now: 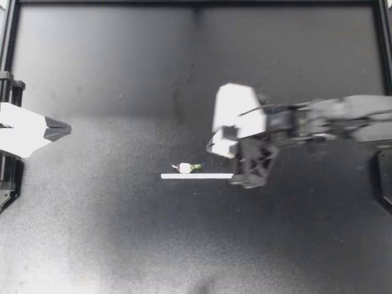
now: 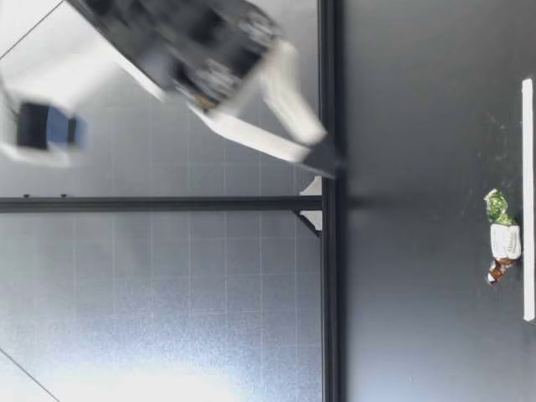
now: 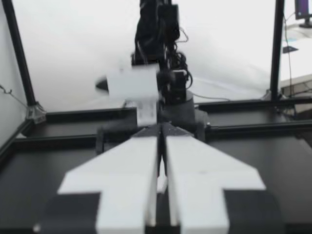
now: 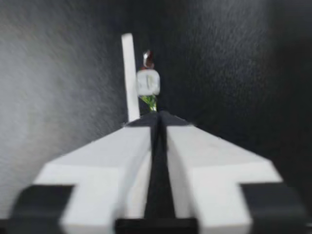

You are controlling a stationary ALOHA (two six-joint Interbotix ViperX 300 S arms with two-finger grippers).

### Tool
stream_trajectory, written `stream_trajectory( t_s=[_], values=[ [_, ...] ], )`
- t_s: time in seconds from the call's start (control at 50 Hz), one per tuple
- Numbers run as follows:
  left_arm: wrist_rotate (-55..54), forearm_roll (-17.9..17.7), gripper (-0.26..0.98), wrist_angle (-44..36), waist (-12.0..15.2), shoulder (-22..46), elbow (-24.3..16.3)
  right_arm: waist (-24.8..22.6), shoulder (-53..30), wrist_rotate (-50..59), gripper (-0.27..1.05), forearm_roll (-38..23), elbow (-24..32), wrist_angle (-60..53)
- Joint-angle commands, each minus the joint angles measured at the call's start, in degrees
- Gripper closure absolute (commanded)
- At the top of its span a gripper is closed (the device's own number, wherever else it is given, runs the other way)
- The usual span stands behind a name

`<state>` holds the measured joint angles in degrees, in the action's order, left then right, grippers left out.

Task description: Pick up the candy and unwrap it.

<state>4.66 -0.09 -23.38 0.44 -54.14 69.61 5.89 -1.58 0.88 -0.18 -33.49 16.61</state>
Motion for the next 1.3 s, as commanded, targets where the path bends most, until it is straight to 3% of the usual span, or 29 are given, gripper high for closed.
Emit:
stream_trajectory(
  t_s=[0.0,0.1,0.98,1.16,1.28],
  values=[
    [0.2,-0.1,0.83,-0.5,0.1,0.4,-0.7,0.2,-1.4,0.1,0.41,-0.5,2.9,0.8],
    [0.2,0.0,0.83,-0.5,0.1,0.4,-0.7,0.0,-3.7,0.0,0.30,-0.7,4.4,1.2],
    [0.2,-0.1,0.83,-0.5,0.1,0.4,-0.7,-1.1,-14.9,0.7,0.31,-0.4,8.2,0.7],
    [0.0,-0.1,0.83,-0.5,0.1,0.4,-0.8,-1.3,-16.0,0.7,0.34,-0.3,8.2,0.8],
    [0.1,0.0,0.83,-0.5,0.1,0.4,-0.8,-1.6,-16.3,0.6,0.44,-0.4,8.3,0.8]
  ],
)
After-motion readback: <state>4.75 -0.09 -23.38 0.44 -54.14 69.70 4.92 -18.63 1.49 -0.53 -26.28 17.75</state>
